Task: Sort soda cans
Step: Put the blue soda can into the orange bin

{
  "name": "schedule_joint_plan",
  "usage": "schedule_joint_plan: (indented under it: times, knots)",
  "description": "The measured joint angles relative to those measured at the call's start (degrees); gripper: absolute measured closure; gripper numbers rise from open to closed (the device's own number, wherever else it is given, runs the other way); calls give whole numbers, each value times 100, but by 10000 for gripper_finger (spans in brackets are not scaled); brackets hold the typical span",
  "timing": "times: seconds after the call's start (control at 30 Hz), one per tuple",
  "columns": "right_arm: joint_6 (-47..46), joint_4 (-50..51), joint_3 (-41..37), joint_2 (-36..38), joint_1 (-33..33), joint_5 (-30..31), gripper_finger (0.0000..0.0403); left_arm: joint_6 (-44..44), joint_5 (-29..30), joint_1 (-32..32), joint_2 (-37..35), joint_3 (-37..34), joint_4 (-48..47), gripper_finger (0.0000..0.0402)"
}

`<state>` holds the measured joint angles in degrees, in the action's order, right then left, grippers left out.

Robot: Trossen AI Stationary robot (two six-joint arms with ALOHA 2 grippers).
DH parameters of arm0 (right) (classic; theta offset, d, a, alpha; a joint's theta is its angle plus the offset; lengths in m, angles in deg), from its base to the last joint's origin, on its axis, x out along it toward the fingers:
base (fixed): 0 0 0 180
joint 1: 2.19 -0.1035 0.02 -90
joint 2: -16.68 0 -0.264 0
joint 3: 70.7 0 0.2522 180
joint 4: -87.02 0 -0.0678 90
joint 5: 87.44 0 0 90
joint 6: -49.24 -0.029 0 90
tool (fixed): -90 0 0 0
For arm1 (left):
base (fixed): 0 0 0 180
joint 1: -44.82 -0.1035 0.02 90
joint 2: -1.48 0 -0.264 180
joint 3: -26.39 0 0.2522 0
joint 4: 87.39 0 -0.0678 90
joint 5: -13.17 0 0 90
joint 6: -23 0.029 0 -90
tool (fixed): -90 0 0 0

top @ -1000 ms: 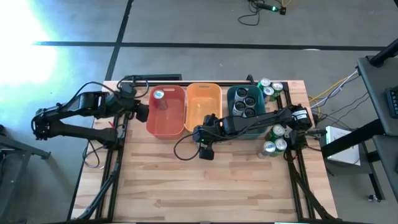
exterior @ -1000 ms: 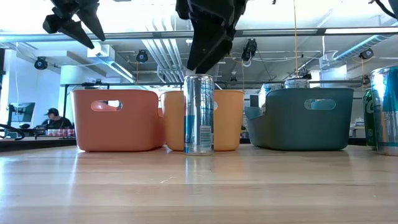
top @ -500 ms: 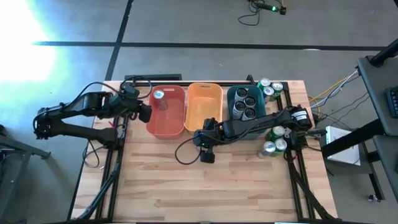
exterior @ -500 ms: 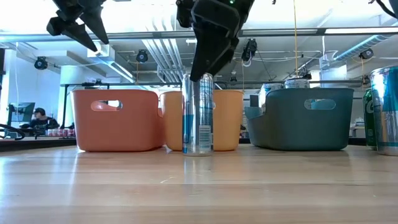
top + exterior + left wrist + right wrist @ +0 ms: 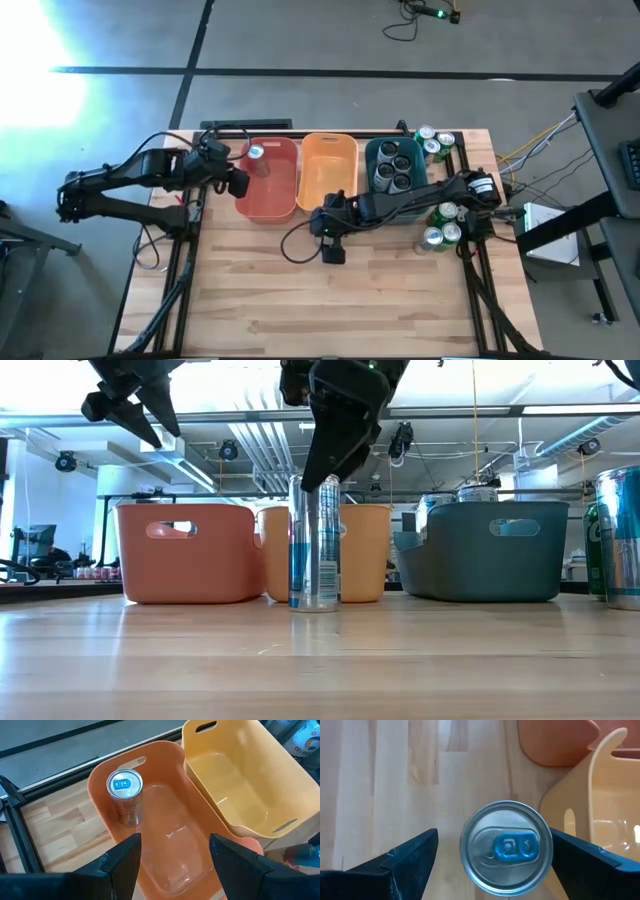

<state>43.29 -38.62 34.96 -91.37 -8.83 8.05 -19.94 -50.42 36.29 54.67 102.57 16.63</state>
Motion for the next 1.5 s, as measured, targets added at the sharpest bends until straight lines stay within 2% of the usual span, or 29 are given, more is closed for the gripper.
schedule_joint_plan:
  times: [0.17,0.4,0.57,0.7,0.97,1.1,1.23,1.5]
  knots:
    - [-1,-156,-104,0,10,-2,67,47,-8,211,-7,0,357,183]
    - [-245,-420,-374,-2,17,-113,133,571,11,643,-157,46,1189,183]
    - [-438,-299,-275,-4,19,-144,171,1127,14,1014,-300,46,1648,183]
    - [-466,-73,228,95,19,-164,171,1392,15,1249,-410,46,1738,183]
    - [-182,83,1694,230,209,-99,166,1460,125,1301,-477,44,1718,183]
    - [127,9,2273,11,447,350,171,1487,160,1301,-552,53,1707,183]
    - [255,13,2654,-436,788,387,167,1412,162,1301,-741,257,1218,183]
    - [571,-60,3468,-1320,1136,291,169,154,163,1301,-1012,377,-277,183]
